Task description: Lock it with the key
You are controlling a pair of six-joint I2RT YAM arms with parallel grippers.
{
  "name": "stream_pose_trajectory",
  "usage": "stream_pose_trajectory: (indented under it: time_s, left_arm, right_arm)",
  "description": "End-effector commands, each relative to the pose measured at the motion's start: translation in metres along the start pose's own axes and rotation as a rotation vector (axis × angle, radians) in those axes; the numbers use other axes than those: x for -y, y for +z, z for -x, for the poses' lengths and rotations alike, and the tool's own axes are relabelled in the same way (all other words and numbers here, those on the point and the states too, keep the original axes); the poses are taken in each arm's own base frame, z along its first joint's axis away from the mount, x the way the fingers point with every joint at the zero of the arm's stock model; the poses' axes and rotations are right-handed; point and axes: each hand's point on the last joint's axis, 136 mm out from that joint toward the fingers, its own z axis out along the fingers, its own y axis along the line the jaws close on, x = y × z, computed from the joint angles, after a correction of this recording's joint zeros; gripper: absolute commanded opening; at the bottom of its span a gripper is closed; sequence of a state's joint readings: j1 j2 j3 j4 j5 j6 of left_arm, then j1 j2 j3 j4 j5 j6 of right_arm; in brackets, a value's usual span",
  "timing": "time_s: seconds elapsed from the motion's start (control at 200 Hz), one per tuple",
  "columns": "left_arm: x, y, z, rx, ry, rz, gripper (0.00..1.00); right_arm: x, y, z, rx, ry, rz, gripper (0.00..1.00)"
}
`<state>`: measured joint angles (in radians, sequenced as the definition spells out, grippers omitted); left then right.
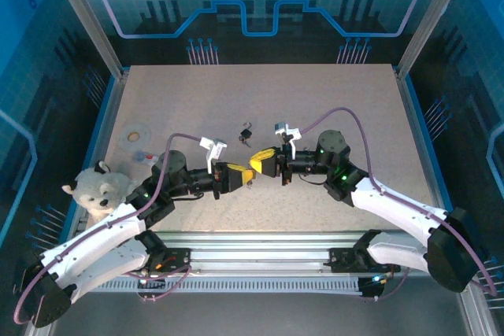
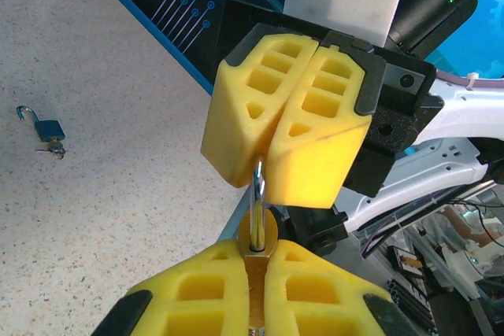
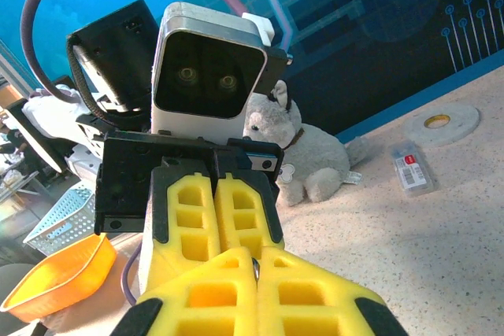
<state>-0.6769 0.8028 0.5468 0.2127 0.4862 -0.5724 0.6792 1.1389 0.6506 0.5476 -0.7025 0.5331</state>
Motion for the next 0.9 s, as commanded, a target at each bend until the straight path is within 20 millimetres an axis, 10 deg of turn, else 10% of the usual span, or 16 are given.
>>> stream_pose_trajectory:
  time_s: [0.0,0.896]
  left_arm:
    - [0.036,-0.015,0.044,0.176,0.138,-0.084,0.0]
    - [-0.012,-0.007,-0.028,-0.365,-0.016,0.243,0.0]
  right_arm:
    - [0.014,-0.001,-0.04,-0.098,0.076,-0.045,0.09]
    - [0.009,-0.029,-0.022,0.014,-0.014,-0.093,0.74]
